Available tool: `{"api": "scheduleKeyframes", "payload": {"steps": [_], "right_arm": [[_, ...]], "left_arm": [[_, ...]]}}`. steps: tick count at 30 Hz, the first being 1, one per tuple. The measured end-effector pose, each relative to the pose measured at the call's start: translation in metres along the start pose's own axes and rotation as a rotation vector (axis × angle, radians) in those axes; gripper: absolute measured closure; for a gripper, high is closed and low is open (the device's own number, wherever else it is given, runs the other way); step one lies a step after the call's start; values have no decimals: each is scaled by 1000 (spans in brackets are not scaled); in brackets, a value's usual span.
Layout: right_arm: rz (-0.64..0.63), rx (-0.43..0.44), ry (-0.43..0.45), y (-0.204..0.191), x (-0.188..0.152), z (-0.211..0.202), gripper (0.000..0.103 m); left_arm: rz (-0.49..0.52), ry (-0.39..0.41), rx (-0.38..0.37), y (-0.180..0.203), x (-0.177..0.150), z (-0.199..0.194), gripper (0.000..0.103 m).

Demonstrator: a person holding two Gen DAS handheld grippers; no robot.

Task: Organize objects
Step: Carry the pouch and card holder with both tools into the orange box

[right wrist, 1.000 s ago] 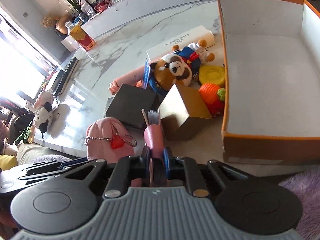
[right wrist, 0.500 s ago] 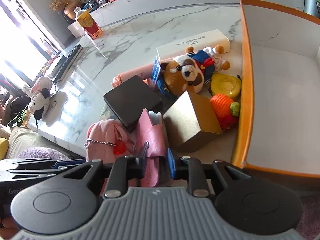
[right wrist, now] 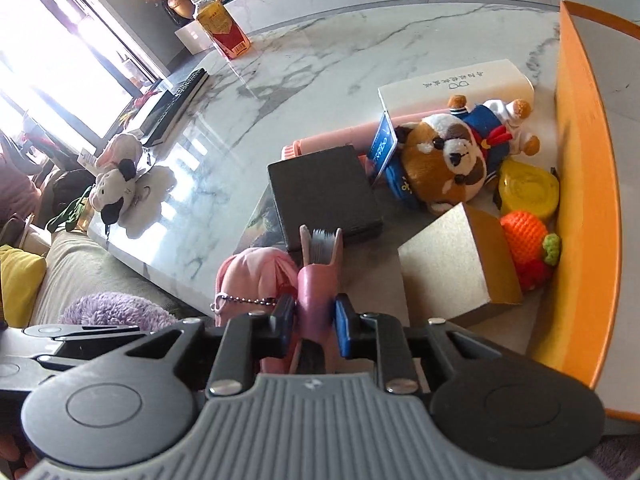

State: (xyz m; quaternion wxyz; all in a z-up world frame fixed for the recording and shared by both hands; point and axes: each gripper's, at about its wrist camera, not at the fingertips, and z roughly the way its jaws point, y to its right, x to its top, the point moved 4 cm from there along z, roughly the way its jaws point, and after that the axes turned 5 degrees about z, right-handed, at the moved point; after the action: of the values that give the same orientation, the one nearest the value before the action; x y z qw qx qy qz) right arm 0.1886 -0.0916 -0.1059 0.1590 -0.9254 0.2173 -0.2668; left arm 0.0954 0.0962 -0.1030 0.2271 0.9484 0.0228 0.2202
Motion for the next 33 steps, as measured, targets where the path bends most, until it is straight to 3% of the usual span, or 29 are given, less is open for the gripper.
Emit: {"api": "scheduleKeyframes", "payload": {"steps": [8,13,18,25,33], "right_arm": [[16,-9,17,1,-10,-7,82],[42,-3,67,8,-23,-34,82],[54,14,187,14,-23,-86,83],[92,18,370,36,-18,-164,82],[140,-63,519,75,-8,-227,82]], "left_arm": [[48,3,26,4,-2,8,78],[83,56,38,17,-3,-7,82],[126,122,7,49,4,-33,82],[267,207,-68,116,32,-60,82],[392,209,-172,187,62,-40,82]]}}
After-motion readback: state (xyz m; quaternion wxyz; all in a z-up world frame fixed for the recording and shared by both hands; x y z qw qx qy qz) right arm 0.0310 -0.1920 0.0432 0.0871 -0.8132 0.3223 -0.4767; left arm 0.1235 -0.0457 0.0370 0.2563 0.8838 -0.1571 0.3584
